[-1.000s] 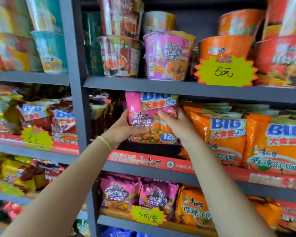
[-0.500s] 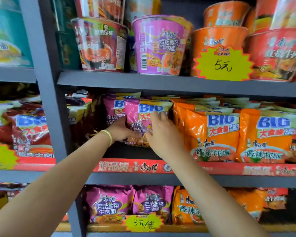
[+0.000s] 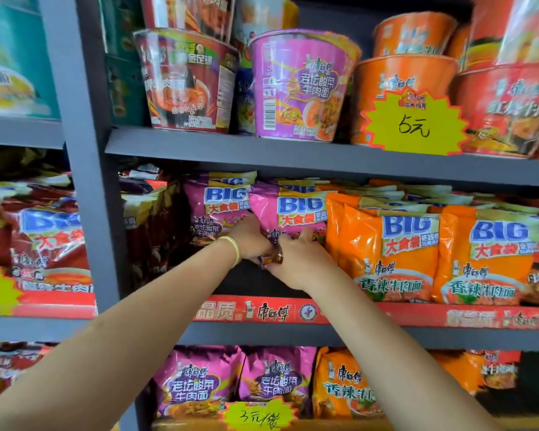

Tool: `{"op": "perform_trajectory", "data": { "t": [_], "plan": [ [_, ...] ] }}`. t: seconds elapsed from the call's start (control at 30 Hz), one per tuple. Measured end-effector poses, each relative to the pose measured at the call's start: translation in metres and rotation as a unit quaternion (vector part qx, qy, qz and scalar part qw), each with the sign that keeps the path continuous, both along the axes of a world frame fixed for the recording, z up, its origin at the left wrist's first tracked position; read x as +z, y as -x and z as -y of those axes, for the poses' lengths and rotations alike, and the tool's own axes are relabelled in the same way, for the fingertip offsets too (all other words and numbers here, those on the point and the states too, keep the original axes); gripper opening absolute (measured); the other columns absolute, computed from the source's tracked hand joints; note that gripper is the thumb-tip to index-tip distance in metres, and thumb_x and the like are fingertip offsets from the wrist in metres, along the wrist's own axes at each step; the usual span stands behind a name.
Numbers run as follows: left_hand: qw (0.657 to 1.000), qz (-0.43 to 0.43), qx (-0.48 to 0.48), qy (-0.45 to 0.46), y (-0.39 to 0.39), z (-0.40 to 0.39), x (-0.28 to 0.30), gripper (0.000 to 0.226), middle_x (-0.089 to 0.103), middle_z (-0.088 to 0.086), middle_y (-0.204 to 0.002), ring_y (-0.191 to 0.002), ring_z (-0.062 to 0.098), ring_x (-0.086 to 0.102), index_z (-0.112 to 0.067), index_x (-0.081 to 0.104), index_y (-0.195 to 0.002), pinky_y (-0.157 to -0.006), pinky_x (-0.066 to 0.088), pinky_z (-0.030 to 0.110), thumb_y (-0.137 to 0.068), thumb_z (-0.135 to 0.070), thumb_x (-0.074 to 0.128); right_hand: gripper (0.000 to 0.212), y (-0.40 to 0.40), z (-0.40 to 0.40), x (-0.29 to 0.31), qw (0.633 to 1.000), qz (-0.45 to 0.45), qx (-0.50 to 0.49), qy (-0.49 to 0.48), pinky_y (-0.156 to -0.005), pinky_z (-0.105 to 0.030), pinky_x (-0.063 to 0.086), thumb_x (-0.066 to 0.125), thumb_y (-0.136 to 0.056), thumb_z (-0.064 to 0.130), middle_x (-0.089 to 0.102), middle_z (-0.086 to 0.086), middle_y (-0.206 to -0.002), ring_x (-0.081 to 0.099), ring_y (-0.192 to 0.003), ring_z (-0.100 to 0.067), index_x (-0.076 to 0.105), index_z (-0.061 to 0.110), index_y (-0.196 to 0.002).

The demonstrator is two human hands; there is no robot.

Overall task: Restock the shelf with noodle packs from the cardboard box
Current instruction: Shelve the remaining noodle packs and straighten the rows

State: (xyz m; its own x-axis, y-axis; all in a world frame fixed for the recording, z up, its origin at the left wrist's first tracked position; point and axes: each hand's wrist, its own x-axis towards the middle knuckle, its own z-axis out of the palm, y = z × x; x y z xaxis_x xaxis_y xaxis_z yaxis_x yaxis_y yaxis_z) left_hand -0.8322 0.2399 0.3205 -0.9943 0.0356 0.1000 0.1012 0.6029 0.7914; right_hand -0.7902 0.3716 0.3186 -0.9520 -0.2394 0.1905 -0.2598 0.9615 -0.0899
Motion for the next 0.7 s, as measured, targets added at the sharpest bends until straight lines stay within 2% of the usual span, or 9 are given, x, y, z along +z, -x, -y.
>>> {"op": "perform_trajectory", "data": {
  "t": [0.1, 0.27, 0.33, 0.43, 0.5, 0.57, 0.7],
  "plan": [
    [1.000, -0.017, 0.006, -0.004, 0.002, -0.010, 0.000, 0.043, 0.067, 0.014, -0.103, -0.084, 0.029, 0.072, -0.008, 0.055, -0.118, -0.065, 0.063, 0.043, -0.078, -0.004, 0.071, 0.059, 0.005, -0.005, 0.004, 1.000, -0.005, -0.006, 0.003, -0.099, -0.039, 0.048, 0.061, -0.093, 0.045, 0.028, -0.019, -0.146, 0.049, -0.122, -0.035, 0.038, 0.021, -0.141],
    [0.998, -0.001, -0.002, -0.069, -0.007, -0.005, -0.002, 0.038, 0.063, 0.000, -0.107, -0.100, 0.023, 0.065, -0.019, 0.050, -0.116, -0.074, 0.062, 0.039, -0.085, -0.009, 0.069, 0.058, 0.005, -0.010, -0.001, 0.999, -0.029, 0.025, -0.010, -0.099, -0.041, 0.047, 0.060, -0.094, 0.043, 0.029, -0.019, -0.146, 0.044, -0.127, -0.037, 0.036, 0.021, -0.142],
    [0.997, -0.012, 0.003, -0.077, -0.007, -0.005, -0.002, 0.039, 0.061, -0.005, -0.102, -0.099, 0.018, 0.062, -0.022, 0.047, -0.118, -0.077, 0.058, 0.036, -0.086, -0.010, 0.068, 0.055, 0.004, -0.010, -0.004, 0.994, -0.086, 0.033, -0.056, -0.099, -0.041, 0.046, 0.060, -0.094, 0.040, 0.040, -0.017, -0.141, 0.048, -0.124, -0.034, 0.041, 0.016, -0.140],
    [0.997, -0.024, 0.021, -0.068, -0.004, -0.010, -0.002, 0.038, 0.059, -0.007, -0.096, -0.103, 0.018, 0.059, -0.021, 0.048, -0.120, -0.087, 0.045, 0.031, -0.087, -0.010, 0.066, 0.042, 0.007, -0.013, -0.003, 0.968, -0.171, 0.027, -0.181, -0.109, -0.044, 0.030, 0.058, -0.095, 0.035, 0.055, -0.011, -0.129, 0.050, -0.121, -0.030, 0.055, 0.012, -0.130],
    [0.996, -0.013, 0.034, -0.076, -0.004, -0.012, -0.001, 0.034, 0.061, -0.006, -0.097, -0.102, 0.021, 0.060, -0.024, 0.047, -0.115, -0.088, 0.050, 0.038, -0.089, -0.014, 0.066, 0.037, 0.009, -0.019, 0.000, 0.955, -0.177, 0.029, -0.236, -0.113, -0.046, 0.022, 0.056, -0.095, 0.033, 0.058, -0.008, -0.127, 0.049, -0.122, -0.029, 0.060, 0.014, -0.126],
    [0.995, -0.003, 0.045, -0.095, -0.003, -0.014, -0.001, 0.031, 0.064, 0.000, -0.107, -0.104, 0.025, 0.061, -0.027, 0.047, -0.114, -0.090, 0.054, 0.044, -0.090, -0.020, 0.065, 0.035, 0.011, -0.027, 0.001, 0.947, -0.174, 0.034, -0.267, -0.116, -0.046, 0.019, 0.054, -0.095, 0.030, 0.058, -0.008, -0.127, 0.048, -0.123, -0.029, 0.062, 0.015, -0.126],
    [0.985, 0.020, 0.065, -0.156, 0.000, -0.016, -0.001, 0.025, 0.062, 0.002, -0.116, -0.113, 0.025, 0.057, -0.027, 0.049, -0.118, -0.094, 0.051, 0.041, -0.094, -0.029, 0.058, 0.037, 0.013, -0.033, 0.000, 0.940, -0.178, 0.042, -0.288, -0.117, -0.046, 0.019, 0.053, -0.096, 0.028, 0.057, -0.009, -0.130, 0.047, -0.125, -0.030, 0.059, 0.015, -0.129]
  ]
}}
